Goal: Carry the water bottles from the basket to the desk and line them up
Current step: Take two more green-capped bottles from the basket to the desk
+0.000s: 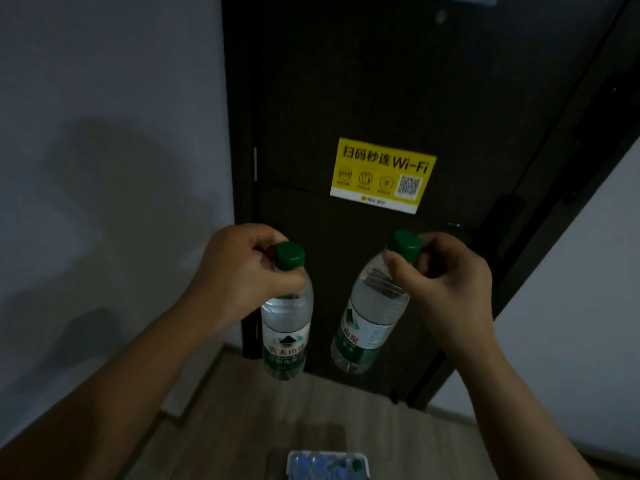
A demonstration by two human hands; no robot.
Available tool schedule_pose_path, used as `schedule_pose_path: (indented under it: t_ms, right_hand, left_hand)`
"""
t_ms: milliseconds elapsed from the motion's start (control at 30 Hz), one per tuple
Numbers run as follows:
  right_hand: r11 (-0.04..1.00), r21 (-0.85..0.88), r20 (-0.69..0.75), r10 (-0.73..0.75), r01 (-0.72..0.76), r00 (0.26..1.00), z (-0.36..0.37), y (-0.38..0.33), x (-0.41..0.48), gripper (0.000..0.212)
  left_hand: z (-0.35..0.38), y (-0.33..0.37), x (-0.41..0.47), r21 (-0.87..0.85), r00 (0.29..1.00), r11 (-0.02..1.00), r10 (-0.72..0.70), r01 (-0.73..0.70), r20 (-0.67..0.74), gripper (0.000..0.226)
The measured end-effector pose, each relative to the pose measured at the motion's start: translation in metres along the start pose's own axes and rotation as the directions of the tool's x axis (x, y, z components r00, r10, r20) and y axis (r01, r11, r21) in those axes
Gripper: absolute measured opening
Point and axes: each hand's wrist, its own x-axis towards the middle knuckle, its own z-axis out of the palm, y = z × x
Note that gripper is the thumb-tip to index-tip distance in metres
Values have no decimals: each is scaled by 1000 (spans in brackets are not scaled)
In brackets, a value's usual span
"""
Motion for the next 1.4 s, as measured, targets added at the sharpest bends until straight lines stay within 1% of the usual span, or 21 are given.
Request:
schedule_pose_path:
  t_ms: [133,167,200,267,333,433,533,567,667,767,867,967,1033,1133,1200,1267,1400]
  right_hand:
    - [985,158,-44,-68,74,997,-2,-11,28,15]
    - [975,200,-53,-90,99,995,-6,-13,37,16]
    - [970,211,-51,-115,123,992,-9,-15,44,16]
    - [974,179,-58,-130,139,990,-7,-20,52,19]
    - [963,232,-48,-133,140,990,-11,-22,63,21]
    - [918,389,49,-103,76,993,-15,-19,85,24]
    - [832,554,150,-141,34,979,-9,-16,100,24]
    - [809,587,166,-155,28,974,-6,-15,104,24]
    - [782,620,181,-215,58,960,4,-14,116,27]
    - [750,657,209,-281,78,937,14,-19,119,26]
    - [707,704,214,-309,73,927,26,-34,115,25]
    - [637,770,230,-330,36,916,39,-60,106,28]
    - [597,802,230,-338,19,912,43,-75,103,31]
    - [526,850,245,-360,-21,900,56,-109,92,28]
    - [508,861,249,-395,-15,884,67,-133,81,26]
    - [493,870,255,-430,-11,866,77,-157,67,25]
    - [421,904,294,-487,-74,823,98,-201,36,18]
  left_hand:
    - [-14,25,14,52,987,992,120,-115,-111,24]
    - [-13,32,17,64,975,988,148,-139,-166,23]
    - [-14,38,20,71,961,985,168,-156,-220,22]
    - [-17,41,23,67,939,980,199,-187,-281,23]
    - [-12,48,25,77,904,977,212,-198,-371,26]
    - [-2,64,29,43,854,981,184,-187,-486,29]
    - [8,74,32,-87,814,987,61,-135,-577,26]
    - [13,77,33,-119,796,986,21,-117,-605,23]
    - [25,83,31,-189,717,979,-76,-79,-693,17]
    - [26,90,21,-216,668,970,-87,-113,-739,6]
    - [16,99,6,-155,637,980,-40,-125,-770,13]
    - [-1,112,-8,-107,605,989,-24,-101,-796,18]
    - [-11,119,-15,-120,594,987,-34,-107,-804,18]
    - [-39,133,-40,-58,547,993,9,-106,-837,21]
    - [-59,143,-60,7,509,995,57,-99,-859,18]
    - [-79,150,-81,39,469,996,70,-74,-880,13]
    - [-108,166,-123,98,390,995,102,-31,-915,14]
